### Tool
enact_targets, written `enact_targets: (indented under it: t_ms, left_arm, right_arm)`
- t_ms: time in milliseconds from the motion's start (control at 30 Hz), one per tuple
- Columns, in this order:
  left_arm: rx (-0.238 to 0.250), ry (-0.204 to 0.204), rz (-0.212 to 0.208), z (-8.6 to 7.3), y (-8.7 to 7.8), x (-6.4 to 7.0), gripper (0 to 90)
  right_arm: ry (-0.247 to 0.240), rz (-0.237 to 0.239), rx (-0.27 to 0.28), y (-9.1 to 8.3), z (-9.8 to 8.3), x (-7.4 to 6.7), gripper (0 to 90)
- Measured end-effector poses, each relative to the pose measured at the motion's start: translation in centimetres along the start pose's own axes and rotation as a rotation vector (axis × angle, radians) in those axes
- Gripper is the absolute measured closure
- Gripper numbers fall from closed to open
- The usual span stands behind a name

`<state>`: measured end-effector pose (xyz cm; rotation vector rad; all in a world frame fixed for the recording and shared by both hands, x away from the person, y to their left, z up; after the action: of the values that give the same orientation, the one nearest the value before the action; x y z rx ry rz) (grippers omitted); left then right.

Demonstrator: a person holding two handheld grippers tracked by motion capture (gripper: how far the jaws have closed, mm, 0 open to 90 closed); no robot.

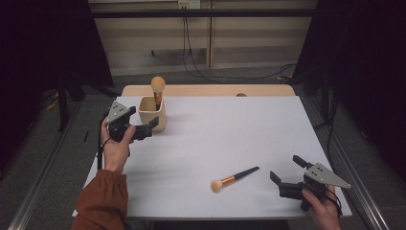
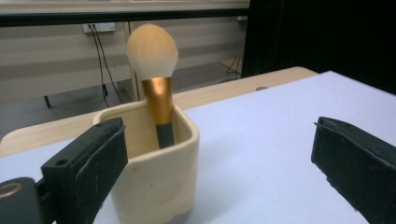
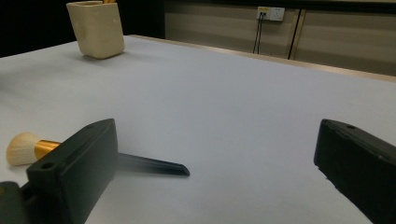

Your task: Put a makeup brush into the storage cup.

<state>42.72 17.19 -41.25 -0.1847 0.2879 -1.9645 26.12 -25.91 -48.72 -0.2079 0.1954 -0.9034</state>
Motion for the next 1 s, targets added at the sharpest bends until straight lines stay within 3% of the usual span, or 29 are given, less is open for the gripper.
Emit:
enact_targets:
  t_ms: [267, 367, 567, 800, 1000]
  left_arm:
    - [0.02, -0.009, -0.05, -0.6, -2.3, 1.3, 3.0]
    - [0.017, 0.014, -0.023, -1.0, -3.1, 1.4, 2.8]
    - [0.006, -0.028, -0.032, -2.1, -4.5, 1.9, 2.8]
    - [0.004, -0.01, -0.043, -4.0, -5.7, 3.0, 2.6]
    - [0.015, -0.038, -0.028, -5.4, -7.0, 3.6, 2.5]
  right_arm:
    - [0.002, 0.0, 0.002, 0.0, 0.0, 0.0, 0.0]
    - [-0.002, 0.0, 0.001, 0.0, 0.0, 0.0, 0.0]
    - [0.0, 0.001, 0.003, 0.0, 0.0, 0.0, 0.0]
    - [-0.001, -0.003, 0.003, 0.1, 0.1, 0.0, 0.0]
    - [0.004, -0.011, 0.005, 0.0, 0.1, 0.2, 0.0]
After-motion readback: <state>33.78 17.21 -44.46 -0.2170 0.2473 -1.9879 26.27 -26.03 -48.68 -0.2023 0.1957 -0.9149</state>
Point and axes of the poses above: each handheld gripper's, and its own axes: y roughly forward along the jaws, z roughly out of its top, x roughly to its right, the point moved 8 cm from there along y, roughly forward along the jaws, and after that the axes turned 12 degrees about z, right-handed, at the moved point
